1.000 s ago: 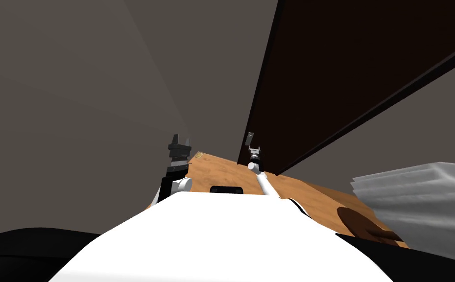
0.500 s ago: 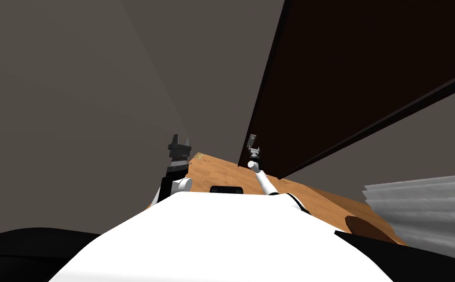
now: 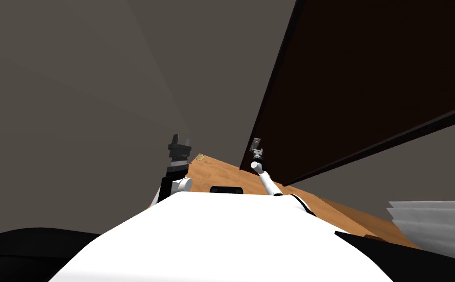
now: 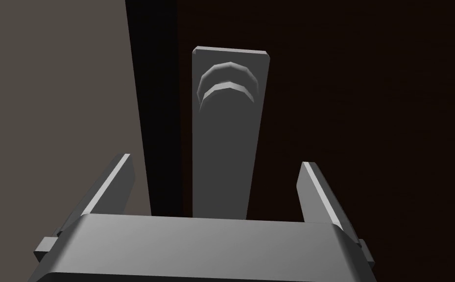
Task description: Pull the door open
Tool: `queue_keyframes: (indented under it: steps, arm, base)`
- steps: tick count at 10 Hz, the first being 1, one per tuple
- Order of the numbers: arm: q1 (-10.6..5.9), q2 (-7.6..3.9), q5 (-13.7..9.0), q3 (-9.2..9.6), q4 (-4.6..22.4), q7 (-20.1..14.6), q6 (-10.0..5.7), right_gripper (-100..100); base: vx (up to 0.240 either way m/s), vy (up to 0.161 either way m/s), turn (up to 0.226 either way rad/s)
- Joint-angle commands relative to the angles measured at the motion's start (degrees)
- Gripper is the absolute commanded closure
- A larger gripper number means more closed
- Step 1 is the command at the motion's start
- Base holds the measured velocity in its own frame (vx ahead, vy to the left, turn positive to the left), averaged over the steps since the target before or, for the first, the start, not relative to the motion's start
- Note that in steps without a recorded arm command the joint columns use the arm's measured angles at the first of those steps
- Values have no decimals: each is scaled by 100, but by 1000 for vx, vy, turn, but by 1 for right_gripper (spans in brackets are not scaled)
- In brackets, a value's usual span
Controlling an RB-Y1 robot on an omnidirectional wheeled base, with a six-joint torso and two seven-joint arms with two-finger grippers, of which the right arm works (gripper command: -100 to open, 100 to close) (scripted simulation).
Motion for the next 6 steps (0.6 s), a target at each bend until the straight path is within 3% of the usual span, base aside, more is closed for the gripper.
queue_keyframes:
  steps: [1, 4, 6]
  arm:
    - [14, -146, -13, -3, 81, -169, -30, -100]
    - [157, -538, -75, -65, 120, -498, -26, -100]
    - [205, -667, -95, -85, 133, -606, -25, -100]
  base:
    - [126, 14, 67]
    - [148, 0, 124]
    - [132, -8, 78]
